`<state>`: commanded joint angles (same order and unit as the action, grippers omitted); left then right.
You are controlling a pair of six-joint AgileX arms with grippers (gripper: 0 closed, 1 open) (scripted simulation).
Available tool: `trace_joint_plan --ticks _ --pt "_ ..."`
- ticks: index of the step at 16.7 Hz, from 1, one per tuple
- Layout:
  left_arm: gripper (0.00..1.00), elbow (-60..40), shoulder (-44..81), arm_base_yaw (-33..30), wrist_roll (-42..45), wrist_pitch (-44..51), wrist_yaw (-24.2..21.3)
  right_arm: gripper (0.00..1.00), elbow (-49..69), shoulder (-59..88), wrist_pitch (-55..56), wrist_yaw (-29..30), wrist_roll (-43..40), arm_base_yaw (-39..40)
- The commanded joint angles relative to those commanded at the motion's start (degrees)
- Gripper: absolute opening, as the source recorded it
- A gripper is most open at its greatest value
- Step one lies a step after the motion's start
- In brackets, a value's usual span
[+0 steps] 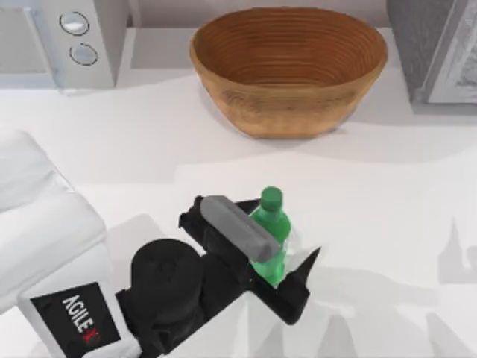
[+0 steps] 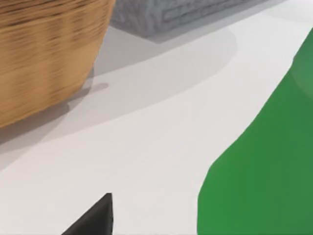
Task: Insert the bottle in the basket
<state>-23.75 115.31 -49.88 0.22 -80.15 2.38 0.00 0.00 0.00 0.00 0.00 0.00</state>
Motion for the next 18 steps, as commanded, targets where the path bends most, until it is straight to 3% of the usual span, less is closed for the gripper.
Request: trace_joint_plan --ticks 4,17,18 --pt "1.0 -0.16 0.12 0.01 0.0 0.05 -0.01 1.0 0.0 0.0 0.0 0.0 0.0 0.0" --pt "0.02 -0.16 0.12 0.01 0.0 0.05 -0.01 1.0 0.0 0.0 0.0 0.0 0.0 0.0" --pt "0.0 -0.16 0.12 0.01 0.0 0.05 -0.01 1.0 0.0 0.0 0.0 0.0 0.0 0.0"
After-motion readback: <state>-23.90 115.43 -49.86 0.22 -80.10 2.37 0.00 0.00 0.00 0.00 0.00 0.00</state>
